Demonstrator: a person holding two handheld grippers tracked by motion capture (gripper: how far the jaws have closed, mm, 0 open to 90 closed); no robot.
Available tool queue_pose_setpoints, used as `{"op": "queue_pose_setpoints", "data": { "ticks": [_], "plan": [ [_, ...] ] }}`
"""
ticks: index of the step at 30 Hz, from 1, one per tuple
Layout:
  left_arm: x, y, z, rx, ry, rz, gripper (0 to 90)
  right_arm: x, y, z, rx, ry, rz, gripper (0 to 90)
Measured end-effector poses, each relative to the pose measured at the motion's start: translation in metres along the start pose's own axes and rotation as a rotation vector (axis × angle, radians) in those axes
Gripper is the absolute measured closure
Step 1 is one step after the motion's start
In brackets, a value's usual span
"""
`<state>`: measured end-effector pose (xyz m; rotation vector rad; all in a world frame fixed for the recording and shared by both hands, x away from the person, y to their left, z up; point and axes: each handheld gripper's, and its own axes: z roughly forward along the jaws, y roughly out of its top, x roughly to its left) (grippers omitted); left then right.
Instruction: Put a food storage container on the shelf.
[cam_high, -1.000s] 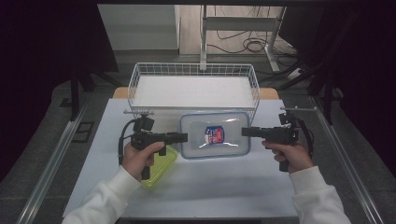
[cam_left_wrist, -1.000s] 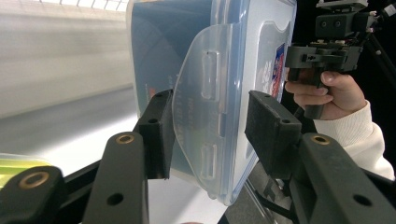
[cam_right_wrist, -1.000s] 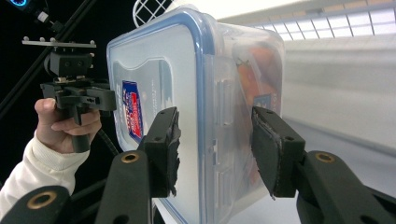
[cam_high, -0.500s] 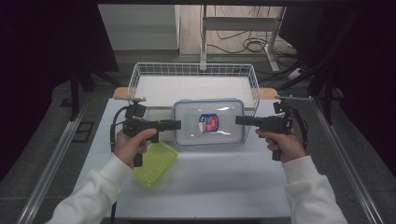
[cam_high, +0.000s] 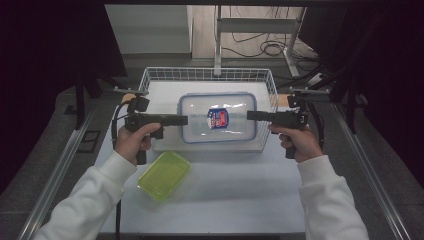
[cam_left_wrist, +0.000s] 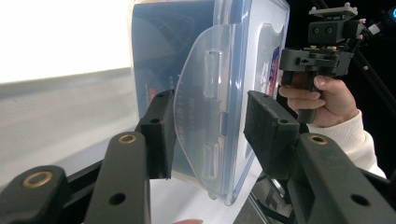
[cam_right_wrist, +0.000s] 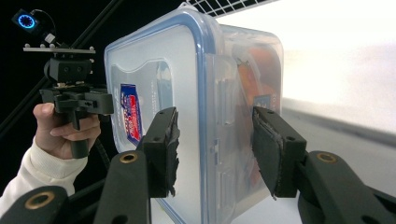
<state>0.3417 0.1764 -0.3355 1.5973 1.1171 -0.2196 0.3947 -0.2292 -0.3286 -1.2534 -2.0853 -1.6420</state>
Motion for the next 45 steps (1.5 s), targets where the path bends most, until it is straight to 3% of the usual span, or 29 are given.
{"op": "queue_pose_setpoints", "data": {
  "ticks": [19, 45],
  "plan": [
    [0.026, 0.034, -0.004, -0.002, -0.052, -0.016, 55.9, -0.002, 0.037, 0.018, 0.009, -0.011, 0.012, 52.4],
    [0.051, 0.081, -0.003, 0.012, -0.075, -0.037, 55.8, -0.009, 0.076, 0.037, -0.002, -0.028, 0.045, 52.7]
  ]
}}
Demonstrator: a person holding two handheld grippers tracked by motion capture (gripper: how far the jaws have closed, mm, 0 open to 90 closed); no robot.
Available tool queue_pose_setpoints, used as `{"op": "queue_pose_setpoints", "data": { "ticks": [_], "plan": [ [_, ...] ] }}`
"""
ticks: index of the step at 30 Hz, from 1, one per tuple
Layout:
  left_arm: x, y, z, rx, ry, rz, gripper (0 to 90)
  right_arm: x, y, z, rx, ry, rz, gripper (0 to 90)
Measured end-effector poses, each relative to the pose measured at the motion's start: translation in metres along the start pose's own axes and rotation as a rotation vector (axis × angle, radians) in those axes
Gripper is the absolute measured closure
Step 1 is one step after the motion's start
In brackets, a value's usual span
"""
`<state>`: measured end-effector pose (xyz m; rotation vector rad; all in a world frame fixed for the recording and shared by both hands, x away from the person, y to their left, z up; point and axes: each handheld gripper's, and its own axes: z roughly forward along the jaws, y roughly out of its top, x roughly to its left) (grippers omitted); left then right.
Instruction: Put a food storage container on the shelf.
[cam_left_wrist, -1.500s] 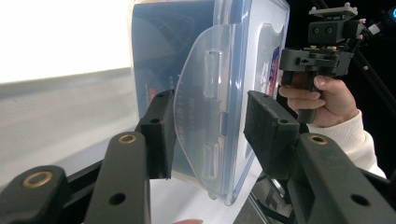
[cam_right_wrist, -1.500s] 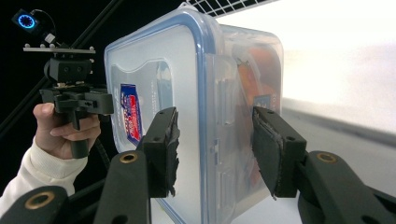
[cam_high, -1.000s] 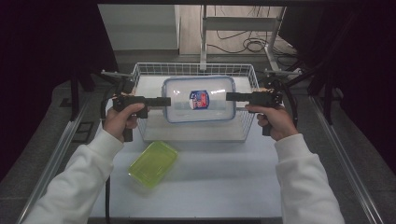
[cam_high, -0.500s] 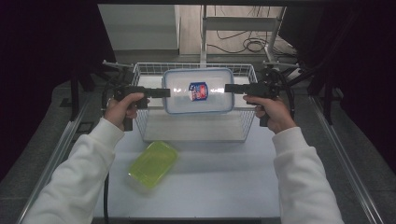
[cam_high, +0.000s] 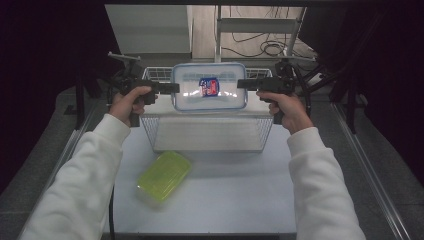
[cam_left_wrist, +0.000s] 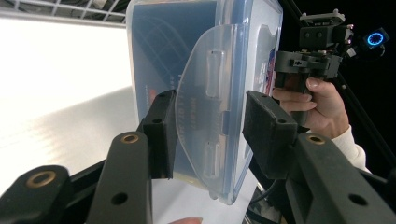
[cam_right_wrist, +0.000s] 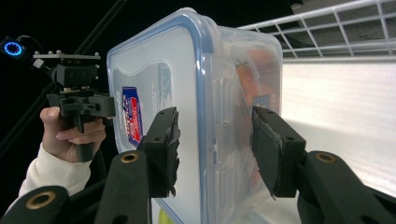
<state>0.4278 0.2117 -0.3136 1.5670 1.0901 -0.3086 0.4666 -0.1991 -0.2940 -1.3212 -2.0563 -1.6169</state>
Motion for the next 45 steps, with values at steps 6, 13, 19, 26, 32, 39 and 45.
{"op": "queue_pose_setpoints", "data": {
  "ticks": [6, 13, 19, 26, 32, 39, 45],
  "plan": [
    [0.010, 0.007, 0.003, 0.007, -0.010, -0.019, 55.6, -0.002, 0.006, 0.005, -0.001, -0.018, 0.011, 52.7],
    [0.017, 0.007, 0.010, 0.029, -0.003, -0.025, 54.7, -0.001, 0.004, 0.008, 0.015, -0.066, 0.027, 51.9],
    [0.019, 0.008, 0.011, 0.018, -0.010, -0.040, 54.8, -0.005, 0.001, 0.008, -0.003, -0.067, 0.064, 51.6],
    [0.020, 0.009, 0.014, 0.010, 0.010, -0.063, 53.3, -0.008, 0.002, 0.011, -0.027, -0.073, 0.114, 51.1],
    [0.024, 0.012, 0.018, 0.000, 0.018, -0.092, 51.3, -0.011, 0.003, 0.014, -0.038, -0.087, 0.161, 50.8],
    [0.033, 0.015, 0.026, 0.002, 0.021, -0.147, 45.7, -0.017, 0.006, 0.017, -0.019, -0.105, 0.241, 48.7],
    [0.037, 0.018, 0.031, 0.009, 0.041, -0.174, 40.5, -0.022, 0.004, 0.021, -0.025, -0.134, 0.301, 47.3]
  ]
}}
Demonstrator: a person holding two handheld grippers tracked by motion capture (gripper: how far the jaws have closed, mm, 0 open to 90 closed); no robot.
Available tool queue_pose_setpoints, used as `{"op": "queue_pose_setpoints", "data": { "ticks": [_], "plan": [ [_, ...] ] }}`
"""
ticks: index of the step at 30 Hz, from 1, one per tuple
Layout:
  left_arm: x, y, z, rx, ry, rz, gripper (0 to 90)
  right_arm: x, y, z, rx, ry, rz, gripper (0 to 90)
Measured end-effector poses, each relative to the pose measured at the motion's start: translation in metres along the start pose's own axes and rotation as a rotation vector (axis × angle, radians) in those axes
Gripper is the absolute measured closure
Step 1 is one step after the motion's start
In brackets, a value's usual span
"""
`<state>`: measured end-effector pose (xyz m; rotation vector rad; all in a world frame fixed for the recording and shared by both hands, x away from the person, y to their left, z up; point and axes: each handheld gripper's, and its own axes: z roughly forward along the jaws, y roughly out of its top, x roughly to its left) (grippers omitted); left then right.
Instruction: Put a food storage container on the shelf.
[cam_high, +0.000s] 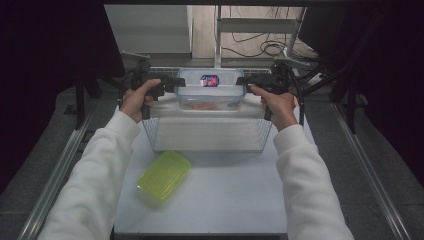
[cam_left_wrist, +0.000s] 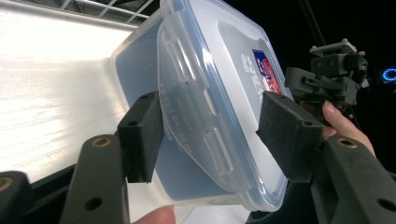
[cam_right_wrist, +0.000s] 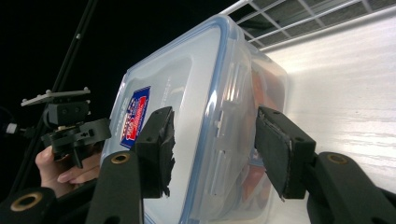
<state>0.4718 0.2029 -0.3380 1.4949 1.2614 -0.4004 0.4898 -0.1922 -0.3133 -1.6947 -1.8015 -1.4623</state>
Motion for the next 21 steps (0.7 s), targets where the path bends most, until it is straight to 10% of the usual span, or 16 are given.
{"op": "queue_pose_setpoints", "data": {
  "ticks": [13, 21],
  "plan": [
    [-0.004, -0.001, 0.003, -0.031, 0.069, 0.008, 28.5, 0.000, -0.002, 0.000, -0.027, 0.000, 0.027, 39.8],
    [-0.017, -0.007, -0.001, -0.083, 0.092, 0.092, 25.8, 0.007, -0.006, -0.016, -0.111, -0.030, -0.044, 38.0]
  ]
}}
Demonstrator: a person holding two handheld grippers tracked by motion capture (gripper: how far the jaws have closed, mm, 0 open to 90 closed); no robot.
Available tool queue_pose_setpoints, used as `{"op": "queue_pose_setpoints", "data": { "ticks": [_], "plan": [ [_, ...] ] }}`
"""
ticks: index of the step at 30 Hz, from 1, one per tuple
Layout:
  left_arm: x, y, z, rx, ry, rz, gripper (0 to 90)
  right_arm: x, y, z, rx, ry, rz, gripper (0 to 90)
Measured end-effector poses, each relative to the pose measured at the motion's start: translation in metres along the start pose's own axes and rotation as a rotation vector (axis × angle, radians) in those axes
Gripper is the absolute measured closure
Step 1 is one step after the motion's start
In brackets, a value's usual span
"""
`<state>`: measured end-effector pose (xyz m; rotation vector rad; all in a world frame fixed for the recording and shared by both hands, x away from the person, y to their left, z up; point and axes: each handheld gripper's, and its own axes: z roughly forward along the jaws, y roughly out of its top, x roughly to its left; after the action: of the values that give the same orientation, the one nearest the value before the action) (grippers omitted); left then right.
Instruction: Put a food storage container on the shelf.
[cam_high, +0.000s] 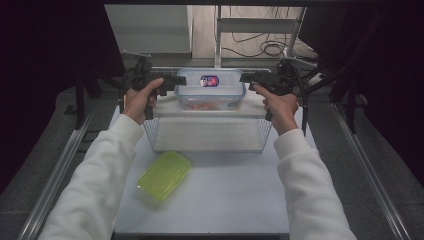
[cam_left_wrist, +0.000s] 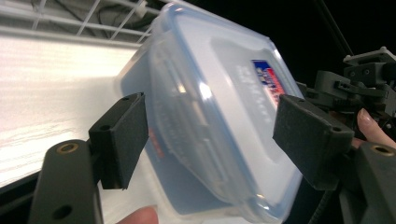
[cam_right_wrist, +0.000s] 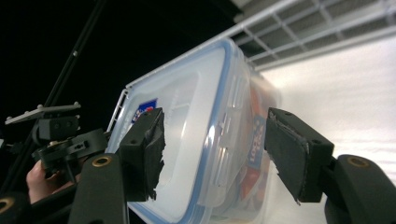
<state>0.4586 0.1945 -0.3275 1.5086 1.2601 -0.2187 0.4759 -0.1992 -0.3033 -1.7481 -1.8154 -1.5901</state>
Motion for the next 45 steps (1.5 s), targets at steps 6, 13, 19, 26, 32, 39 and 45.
{"op": "queue_pose_setpoints", "data": {
  "ticks": [6, 13, 19, 26, 32, 39, 45],
  "plan": [
    [-0.017, -0.008, -0.014, -0.035, 0.025, 0.099, 25.2, 0.004, -0.005, -0.017, -0.029, -0.038, -0.143, 37.7],
    [-0.036, -0.025, -0.031, -0.065, 0.024, 0.194, 24.6, 0.014, -0.018, -0.032, -0.024, -0.097, -0.355, 35.2],
    [-0.043, -0.042, -0.041, -0.085, 0.068, 0.285, 24.5, 0.015, -0.032, -0.042, -0.024, -0.064, -0.406, 34.3],
    [-0.046, -0.067, -0.051, -0.084, 0.072, 0.354, 24.3, 0.019, -0.056, -0.057, -0.038, -0.096, -0.549, 33.0],
    [-0.046, -0.090, -0.058, -0.067, 0.062, 0.382, 24.1, 0.018, -0.080, -0.068, -0.053, -0.083, -0.632, 32.5],
    [-0.043, -0.121, -0.064, -0.021, 0.083, 0.420, 23.5, -0.001, -0.118, -0.068, -0.005, -0.112, -0.653, 31.4],
    [-0.037, -0.149, -0.065, 0.008, 0.103, 0.433, 23.3, -0.013, -0.153, -0.064, 0.046, -0.119, -0.702, 30.7]
  ]
}}
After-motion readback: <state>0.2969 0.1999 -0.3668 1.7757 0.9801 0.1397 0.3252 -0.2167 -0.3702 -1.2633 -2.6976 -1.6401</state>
